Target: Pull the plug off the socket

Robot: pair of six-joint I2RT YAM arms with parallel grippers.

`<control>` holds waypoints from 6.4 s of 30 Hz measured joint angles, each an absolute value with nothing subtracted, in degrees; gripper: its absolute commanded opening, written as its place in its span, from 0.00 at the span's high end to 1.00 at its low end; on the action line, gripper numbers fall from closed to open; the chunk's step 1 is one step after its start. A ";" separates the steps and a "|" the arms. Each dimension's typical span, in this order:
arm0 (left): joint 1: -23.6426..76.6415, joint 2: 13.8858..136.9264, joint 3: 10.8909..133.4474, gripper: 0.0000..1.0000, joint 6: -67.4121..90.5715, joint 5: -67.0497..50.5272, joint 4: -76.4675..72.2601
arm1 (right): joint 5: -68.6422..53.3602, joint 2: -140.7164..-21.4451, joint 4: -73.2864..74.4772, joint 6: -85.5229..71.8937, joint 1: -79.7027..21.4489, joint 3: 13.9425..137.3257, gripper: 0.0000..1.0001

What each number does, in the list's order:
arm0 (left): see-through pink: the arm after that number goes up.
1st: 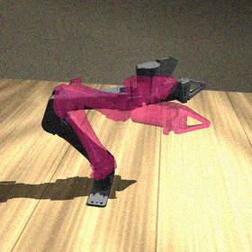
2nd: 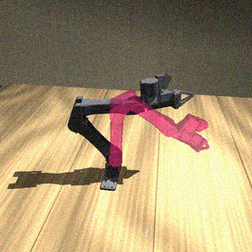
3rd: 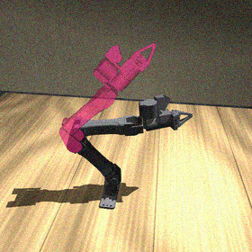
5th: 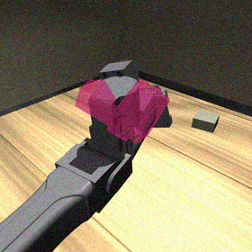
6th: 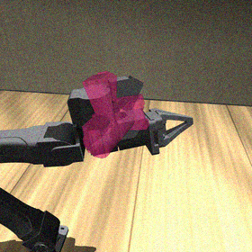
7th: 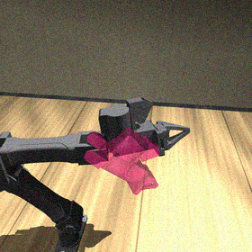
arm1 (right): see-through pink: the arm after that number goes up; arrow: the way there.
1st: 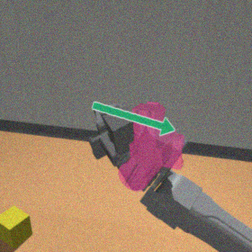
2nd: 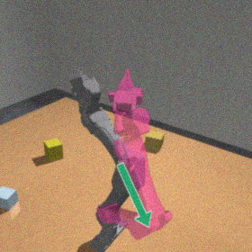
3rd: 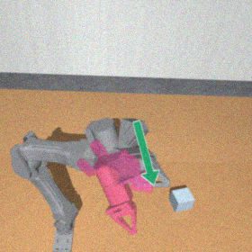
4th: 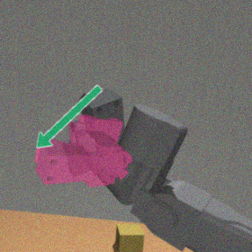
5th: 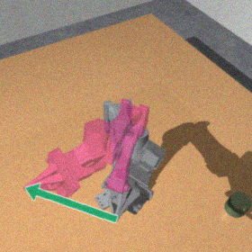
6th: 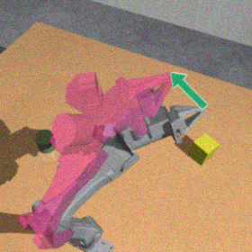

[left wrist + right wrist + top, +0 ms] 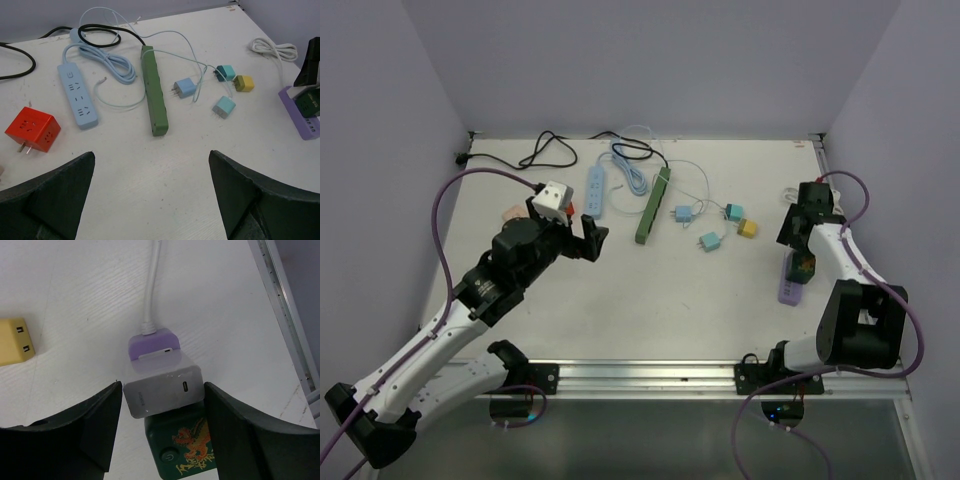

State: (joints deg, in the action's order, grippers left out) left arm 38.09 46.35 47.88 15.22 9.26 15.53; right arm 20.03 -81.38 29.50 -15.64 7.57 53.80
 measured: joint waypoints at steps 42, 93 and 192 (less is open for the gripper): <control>38.41 45.69 47.88 0.00 14.24 9.39 15.53 | 16.78 -74.63 24.93 -12.82 -5.54 49.54 0.70; 38.46 46.50 47.88 0.00 13.89 10.28 15.57 | -1.58 -87.94 6.09 -25.91 -4.95 56.66 0.70; 54.11 95.64 56.95 0.00 35.40 -17.85 -17.23 | 5.21 -57.89 30.39 -40.71 -2.92 42.37 0.87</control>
State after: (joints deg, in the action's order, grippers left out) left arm 54.11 95.64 56.95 35.40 -17.85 -17.23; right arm 5.21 -57.89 30.39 -40.71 -2.92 42.37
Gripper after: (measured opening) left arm 0.994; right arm 0.626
